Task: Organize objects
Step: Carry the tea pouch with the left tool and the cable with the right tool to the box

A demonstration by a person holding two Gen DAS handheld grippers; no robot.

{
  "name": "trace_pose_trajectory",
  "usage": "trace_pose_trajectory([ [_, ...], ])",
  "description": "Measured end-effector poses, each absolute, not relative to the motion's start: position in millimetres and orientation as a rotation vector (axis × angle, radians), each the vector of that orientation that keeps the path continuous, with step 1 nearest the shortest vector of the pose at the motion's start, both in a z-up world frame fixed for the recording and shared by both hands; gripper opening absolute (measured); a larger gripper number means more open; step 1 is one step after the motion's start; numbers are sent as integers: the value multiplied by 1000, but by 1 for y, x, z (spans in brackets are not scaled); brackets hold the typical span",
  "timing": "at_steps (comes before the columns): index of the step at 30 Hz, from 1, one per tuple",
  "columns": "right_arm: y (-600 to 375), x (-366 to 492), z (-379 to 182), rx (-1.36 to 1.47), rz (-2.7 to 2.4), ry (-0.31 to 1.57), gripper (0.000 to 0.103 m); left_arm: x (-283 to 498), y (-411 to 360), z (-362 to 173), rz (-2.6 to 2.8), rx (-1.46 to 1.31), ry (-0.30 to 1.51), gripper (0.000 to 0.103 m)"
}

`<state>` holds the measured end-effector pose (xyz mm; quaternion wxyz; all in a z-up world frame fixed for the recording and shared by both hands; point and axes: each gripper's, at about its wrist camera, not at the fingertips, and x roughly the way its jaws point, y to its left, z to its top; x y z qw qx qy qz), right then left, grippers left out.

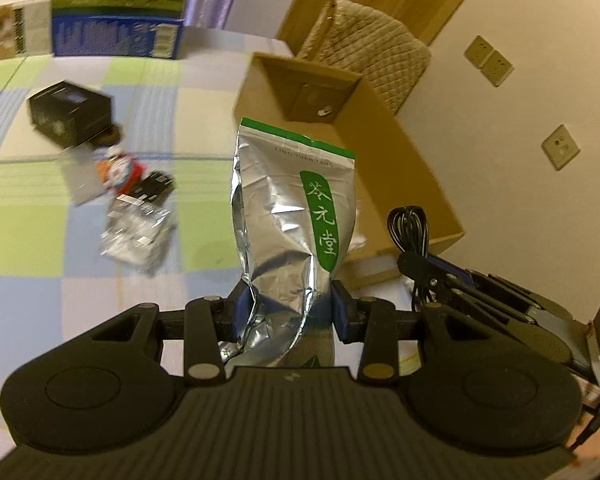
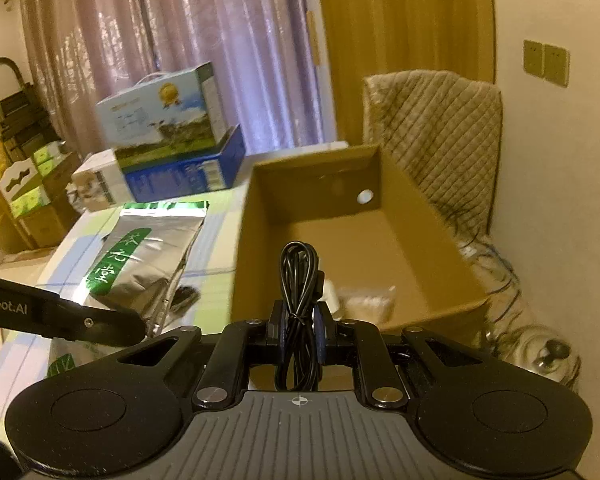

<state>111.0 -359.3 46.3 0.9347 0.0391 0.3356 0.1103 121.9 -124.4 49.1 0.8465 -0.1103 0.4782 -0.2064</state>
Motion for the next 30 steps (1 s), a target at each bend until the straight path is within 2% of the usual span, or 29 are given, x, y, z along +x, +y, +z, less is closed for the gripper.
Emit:
trace_pose_trajectory([
  [15, -408, 176, 51, 84, 193, 688, 11, 182, -199, 63, -453, -294, 993, 35],
  [30, -431, 217, 37, 97, 168, 704, 11, 236, -225, 55, -426, -333, 995, 35],
])
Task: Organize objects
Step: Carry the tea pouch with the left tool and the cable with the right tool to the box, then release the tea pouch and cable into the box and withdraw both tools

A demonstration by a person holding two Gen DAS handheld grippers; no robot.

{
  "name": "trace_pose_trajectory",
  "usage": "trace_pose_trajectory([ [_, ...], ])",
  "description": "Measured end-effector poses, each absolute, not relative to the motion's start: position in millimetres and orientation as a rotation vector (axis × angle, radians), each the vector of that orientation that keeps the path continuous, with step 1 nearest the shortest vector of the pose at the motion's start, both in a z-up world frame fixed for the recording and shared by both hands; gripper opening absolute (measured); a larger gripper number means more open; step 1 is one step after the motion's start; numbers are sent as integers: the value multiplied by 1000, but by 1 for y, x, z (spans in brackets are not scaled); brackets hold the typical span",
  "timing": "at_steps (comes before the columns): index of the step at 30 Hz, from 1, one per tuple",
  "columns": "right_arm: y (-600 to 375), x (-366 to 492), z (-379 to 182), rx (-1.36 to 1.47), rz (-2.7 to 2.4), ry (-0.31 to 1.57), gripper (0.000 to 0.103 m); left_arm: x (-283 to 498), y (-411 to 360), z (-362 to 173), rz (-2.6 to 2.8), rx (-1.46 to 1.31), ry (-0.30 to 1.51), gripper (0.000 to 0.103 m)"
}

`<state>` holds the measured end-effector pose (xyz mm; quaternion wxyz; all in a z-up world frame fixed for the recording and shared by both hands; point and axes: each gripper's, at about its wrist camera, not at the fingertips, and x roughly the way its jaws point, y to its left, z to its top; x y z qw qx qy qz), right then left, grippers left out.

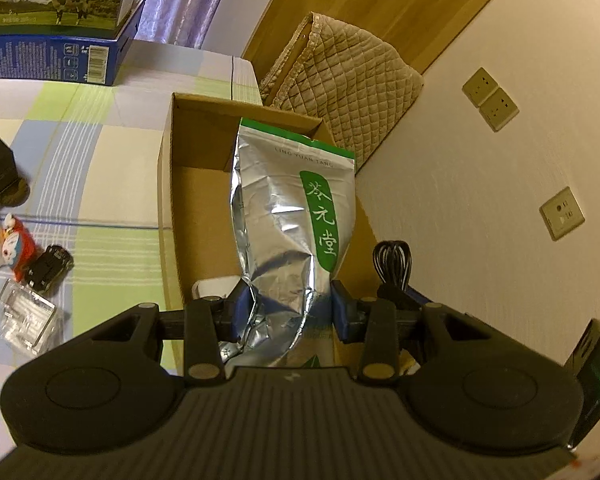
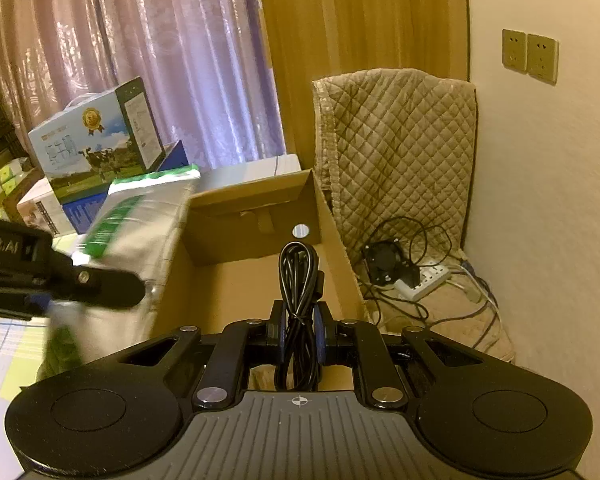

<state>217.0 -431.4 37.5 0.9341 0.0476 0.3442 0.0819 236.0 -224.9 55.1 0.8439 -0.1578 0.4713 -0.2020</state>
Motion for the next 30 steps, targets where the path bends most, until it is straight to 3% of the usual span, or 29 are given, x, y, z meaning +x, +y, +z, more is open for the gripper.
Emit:
trace_pose_trajectory([
  [5, -434, 219, 34, 100, 165, 709, 11, 249, -231, 49, -434, -342, 977, 43],
  [19, -426, 221, 29, 137, 199, 697, 11, 240, -204, 47, -400, -336, 953, 43],
  [20, -427, 221, 30, 148, 207, 689, 16, 240, -203, 47, -398, -336, 953, 43],
  [21, -428, 221, 31, 162, 209, 683, 34, 239, -201, 47, -396, -335, 953, 43],
  [23, -429, 219, 34, 182, 200, 657, 58, 238, -198, 48, -392, -333, 951, 44],
  [30, -431, 208, 43, 202, 186, 668, 58, 229, -185, 48, -375, -319, 944, 49],
])
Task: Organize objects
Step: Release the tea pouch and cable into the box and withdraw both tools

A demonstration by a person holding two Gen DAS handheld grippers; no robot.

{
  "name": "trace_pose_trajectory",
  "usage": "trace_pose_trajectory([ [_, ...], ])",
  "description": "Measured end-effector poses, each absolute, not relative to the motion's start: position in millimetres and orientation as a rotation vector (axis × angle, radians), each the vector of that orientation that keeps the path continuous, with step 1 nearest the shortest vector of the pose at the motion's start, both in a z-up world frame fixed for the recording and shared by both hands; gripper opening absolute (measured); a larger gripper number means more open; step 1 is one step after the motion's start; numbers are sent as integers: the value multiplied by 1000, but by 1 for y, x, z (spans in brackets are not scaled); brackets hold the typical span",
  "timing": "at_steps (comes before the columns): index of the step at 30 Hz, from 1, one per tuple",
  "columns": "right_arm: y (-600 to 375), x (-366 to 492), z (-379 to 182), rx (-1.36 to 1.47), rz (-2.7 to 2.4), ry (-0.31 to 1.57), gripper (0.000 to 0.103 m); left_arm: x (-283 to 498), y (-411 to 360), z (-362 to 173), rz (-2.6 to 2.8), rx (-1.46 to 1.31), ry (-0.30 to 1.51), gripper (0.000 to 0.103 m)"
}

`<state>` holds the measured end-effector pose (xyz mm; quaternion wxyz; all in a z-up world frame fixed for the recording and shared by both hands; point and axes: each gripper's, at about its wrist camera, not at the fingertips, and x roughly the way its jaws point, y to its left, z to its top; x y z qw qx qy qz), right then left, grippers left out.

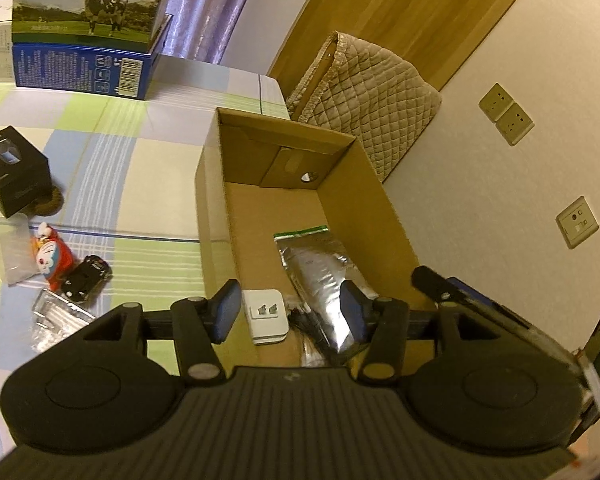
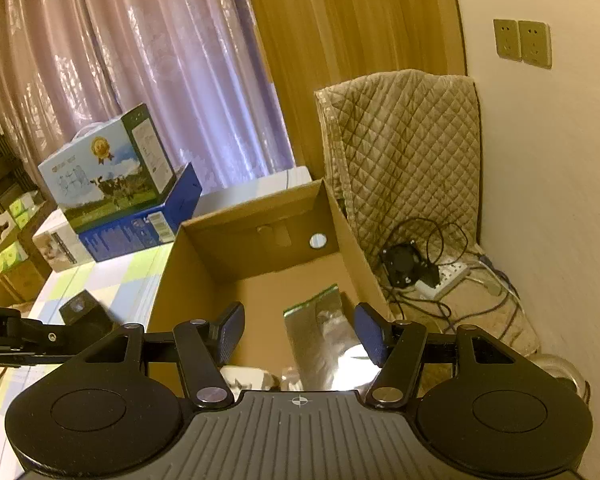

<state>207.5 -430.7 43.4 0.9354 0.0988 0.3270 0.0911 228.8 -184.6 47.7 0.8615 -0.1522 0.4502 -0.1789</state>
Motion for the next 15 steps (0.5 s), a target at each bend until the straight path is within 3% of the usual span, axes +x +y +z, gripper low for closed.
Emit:
trace_pose_trajectory([
  [15, -370, 137, 50, 159, 233, 724, 58, 169, -132, 57, -333, -244, 888, 66],
])
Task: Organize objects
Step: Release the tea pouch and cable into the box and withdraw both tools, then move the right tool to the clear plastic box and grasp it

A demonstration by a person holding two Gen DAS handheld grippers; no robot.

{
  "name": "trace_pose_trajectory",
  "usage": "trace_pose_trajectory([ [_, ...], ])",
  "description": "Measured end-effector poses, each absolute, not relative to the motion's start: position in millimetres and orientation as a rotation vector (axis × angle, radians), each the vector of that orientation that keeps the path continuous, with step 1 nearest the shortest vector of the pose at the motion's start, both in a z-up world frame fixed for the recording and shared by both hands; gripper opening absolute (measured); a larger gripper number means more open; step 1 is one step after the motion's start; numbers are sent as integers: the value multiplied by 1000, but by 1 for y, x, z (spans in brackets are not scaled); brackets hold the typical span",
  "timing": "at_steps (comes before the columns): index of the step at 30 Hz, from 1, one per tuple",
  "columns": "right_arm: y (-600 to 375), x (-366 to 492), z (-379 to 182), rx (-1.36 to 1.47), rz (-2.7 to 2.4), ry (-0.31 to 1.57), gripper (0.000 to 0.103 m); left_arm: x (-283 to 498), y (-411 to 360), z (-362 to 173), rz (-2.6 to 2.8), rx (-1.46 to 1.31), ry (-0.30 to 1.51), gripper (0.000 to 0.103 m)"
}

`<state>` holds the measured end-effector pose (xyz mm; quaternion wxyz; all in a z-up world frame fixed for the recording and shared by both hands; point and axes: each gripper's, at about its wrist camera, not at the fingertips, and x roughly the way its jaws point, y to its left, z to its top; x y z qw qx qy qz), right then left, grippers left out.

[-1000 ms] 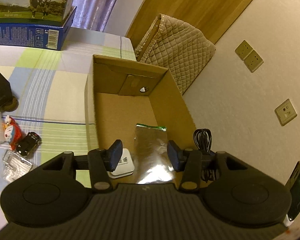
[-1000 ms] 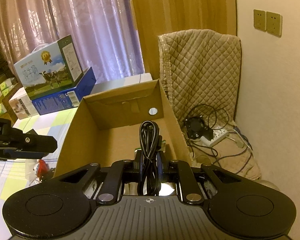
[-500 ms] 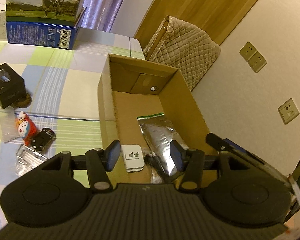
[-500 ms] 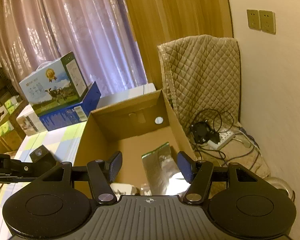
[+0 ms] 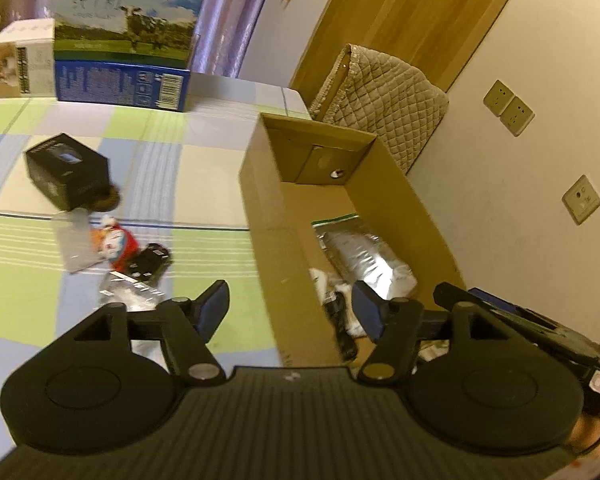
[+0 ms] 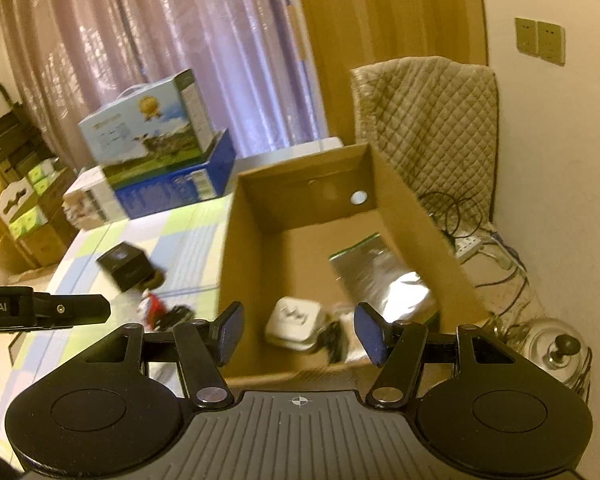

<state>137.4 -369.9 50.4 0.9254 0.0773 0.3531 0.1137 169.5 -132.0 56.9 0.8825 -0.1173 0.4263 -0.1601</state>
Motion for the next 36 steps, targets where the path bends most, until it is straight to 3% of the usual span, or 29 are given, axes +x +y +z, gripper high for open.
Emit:
trace_pose_trajectory([
  [11, -320, 96, 47, 143, 303, 740, 58, 118, -66, 62, -249, -156, 828, 90],
  [19, -282, 77, 36, 117, 379, 764, 58, 92, -6, 52, -127, -109, 816, 101],
  [36, -237, 82, 15, 78, 474, 791, 59, 82, 49, 32, -39, -108, 833, 102],
])
